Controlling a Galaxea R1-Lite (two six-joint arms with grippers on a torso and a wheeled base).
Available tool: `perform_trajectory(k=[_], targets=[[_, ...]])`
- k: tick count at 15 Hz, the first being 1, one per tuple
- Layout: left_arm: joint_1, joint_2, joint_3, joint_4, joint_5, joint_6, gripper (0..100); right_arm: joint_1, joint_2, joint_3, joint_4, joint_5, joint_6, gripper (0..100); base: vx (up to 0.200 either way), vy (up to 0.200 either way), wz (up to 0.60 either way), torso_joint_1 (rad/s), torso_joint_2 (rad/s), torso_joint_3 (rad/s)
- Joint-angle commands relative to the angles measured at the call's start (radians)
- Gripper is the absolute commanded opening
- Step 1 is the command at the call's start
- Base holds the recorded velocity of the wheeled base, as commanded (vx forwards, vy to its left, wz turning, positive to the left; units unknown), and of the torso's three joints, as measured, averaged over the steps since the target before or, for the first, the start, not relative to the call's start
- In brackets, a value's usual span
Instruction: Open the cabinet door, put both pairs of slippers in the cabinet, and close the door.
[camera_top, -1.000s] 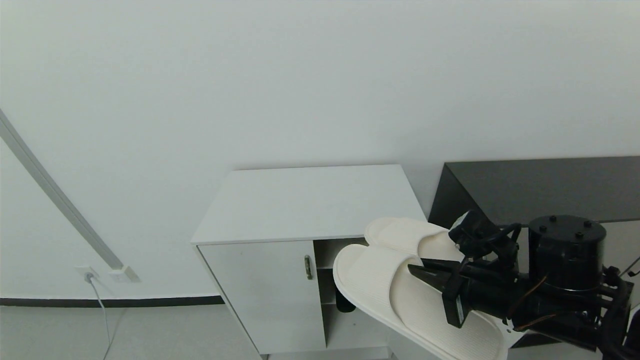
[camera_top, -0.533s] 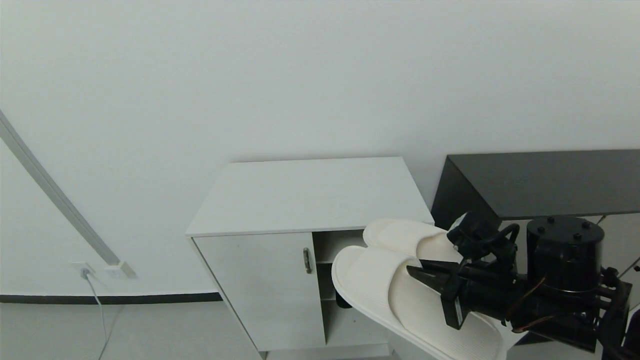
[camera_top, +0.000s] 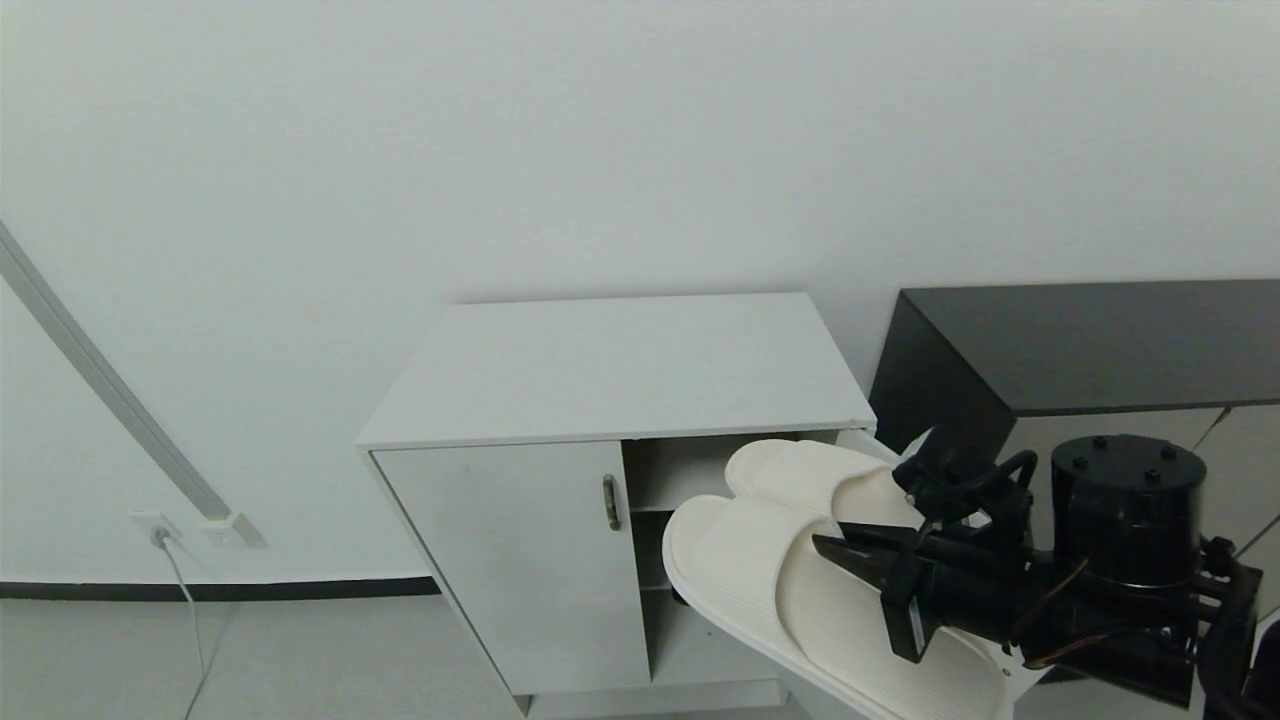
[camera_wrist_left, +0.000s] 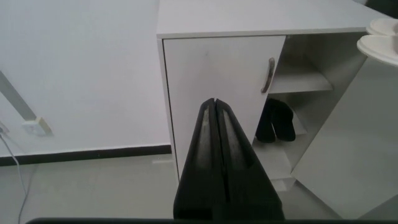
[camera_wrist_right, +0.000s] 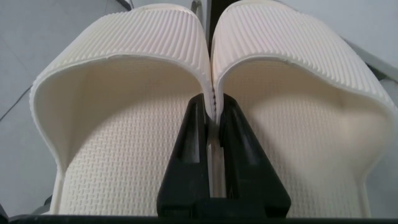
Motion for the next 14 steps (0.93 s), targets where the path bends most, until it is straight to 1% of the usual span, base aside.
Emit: perform_trajectory(k=[1,6,14], targets=[[0.001,0.001,0.0,0.0,0.001,0.0,0,0.0,0.005,0.001,0.0,0.001,-0.001,0,0.0,0.0,0.0,-0.163,0.36,0.203],[0.001,0.001,0.0,0.0,0.0,0.0,0,0.0,0.005,0.001,0.0,0.001,-0.001,0,0.0,0.0,0.0,-0.167,0.4,0.219],[0.001,0.001,0.0,0.0,0.0,0.0,0,0.0,0.005,0.002,0.0,0.001,-0.001,0,0.0,0.0,0.0,-0.22,0.54,0.314]])
